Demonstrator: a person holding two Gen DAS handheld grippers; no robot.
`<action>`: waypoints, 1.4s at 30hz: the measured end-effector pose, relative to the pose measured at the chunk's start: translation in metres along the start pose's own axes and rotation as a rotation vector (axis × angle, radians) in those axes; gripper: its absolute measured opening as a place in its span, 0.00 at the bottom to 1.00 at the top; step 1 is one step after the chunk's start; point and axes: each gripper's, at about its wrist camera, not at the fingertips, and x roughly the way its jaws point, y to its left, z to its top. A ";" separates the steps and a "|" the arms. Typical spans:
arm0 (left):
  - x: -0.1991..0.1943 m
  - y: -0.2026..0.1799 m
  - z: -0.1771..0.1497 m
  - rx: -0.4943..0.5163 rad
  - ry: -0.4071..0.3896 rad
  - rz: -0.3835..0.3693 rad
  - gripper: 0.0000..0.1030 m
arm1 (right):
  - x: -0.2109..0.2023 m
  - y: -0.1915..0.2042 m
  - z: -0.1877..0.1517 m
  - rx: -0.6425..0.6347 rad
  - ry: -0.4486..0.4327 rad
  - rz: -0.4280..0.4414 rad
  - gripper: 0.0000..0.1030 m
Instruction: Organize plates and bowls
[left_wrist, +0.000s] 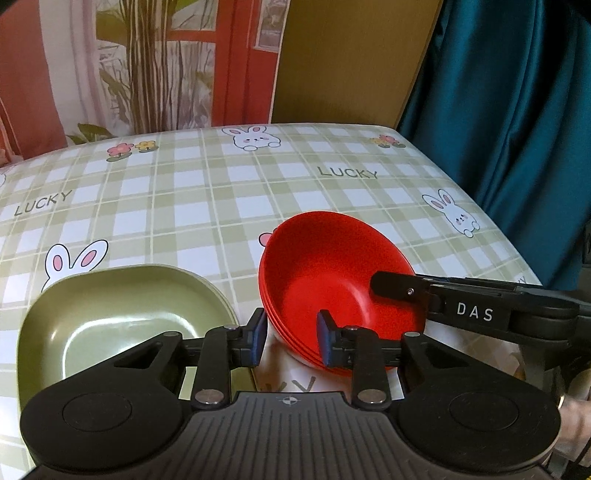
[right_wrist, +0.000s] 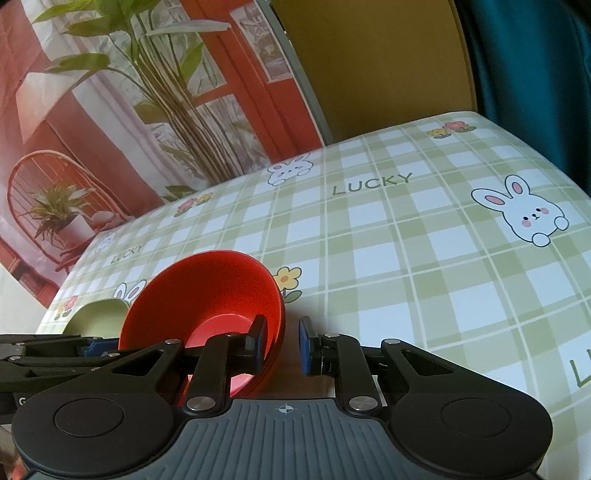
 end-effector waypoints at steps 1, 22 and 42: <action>-0.001 0.001 0.000 -0.006 -0.004 -0.003 0.27 | 0.000 0.000 0.001 0.008 0.001 0.004 0.12; -0.039 0.014 0.022 -0.031 -0.128 -0.006 0.26 | -0.025 0.045 0.033 -0.008 -0.092 0.014 0.12; -0.090 0.073 0.032 -0.100 -0.211 0.041 0.26 | -0.021 0.143 0.056 -0.065 -0.111 0.061 0.14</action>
